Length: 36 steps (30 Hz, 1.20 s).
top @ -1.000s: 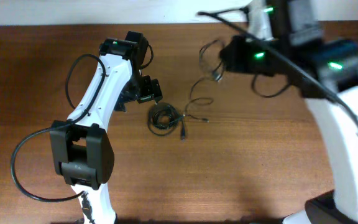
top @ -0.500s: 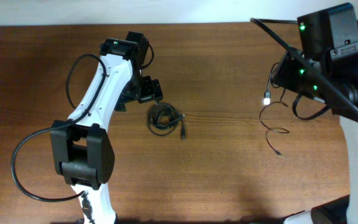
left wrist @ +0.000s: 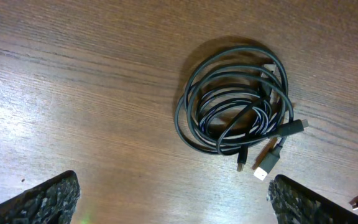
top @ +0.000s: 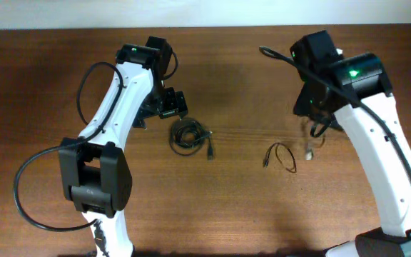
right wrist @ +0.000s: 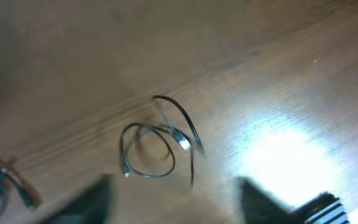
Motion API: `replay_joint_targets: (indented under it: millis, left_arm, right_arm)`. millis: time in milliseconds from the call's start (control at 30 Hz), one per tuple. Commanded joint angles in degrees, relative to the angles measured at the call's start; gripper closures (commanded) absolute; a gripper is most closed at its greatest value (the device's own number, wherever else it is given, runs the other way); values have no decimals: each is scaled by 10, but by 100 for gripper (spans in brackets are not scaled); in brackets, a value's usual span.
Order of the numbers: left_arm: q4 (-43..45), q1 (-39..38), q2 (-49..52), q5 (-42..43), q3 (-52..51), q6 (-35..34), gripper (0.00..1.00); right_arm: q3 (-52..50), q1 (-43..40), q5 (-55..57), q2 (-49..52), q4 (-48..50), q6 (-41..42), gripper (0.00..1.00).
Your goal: Untangle cables
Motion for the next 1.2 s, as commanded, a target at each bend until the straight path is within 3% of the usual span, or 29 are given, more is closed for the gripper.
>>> replay_joint_targets:
  millis: [0,167,300,400,500,600,633,733,767,833,1167]
  left_arm:
    - [0,-2,3,-6,-2,-7,1]
    - [0,-2,3,-6,-2,-7,1]
    - [0,-2,3,-6,-2,-7,1]
    - [-1,-2,3,-6,-2,-7,1]
    - [0,-2,3,-6,-2,-7,1]
    - [-1,-2,3,-6,-2,-7,1]
    - [-1,-2,3,-6,-2,-7,1]
    - [-1,-2,3,-6,-2,-7,1]
    - [0,-2,3,-6,-2,-7,1]
    - [-1,-2,3,-6,-2,-7,1]
    - [-1,-2,3,-6,-2,-7,1]
  right_arm:
    - [-4,-2,29,-7,0,-54,2]
    - [-5,-98,18,-4,-5,-60,2]
    - [-38,-171,-113,14,-15,-121,2]
    - [-136,-177,-57,19,59,-120,2]
    - [-234,-198,-97,20,187,-112,1]
    - [-314,-203,-151,20,277,-139,8]
    - [-351,-202,-188,20,313,-139,18]
    - [-417,-203,-192,20,375,-139,30]
    - [-446,-203,-192,20,409,-136,41]
    - [-464,-203,-191,20,436,-135,50]
    - [-478,-202,-112,20,485,-134,53]
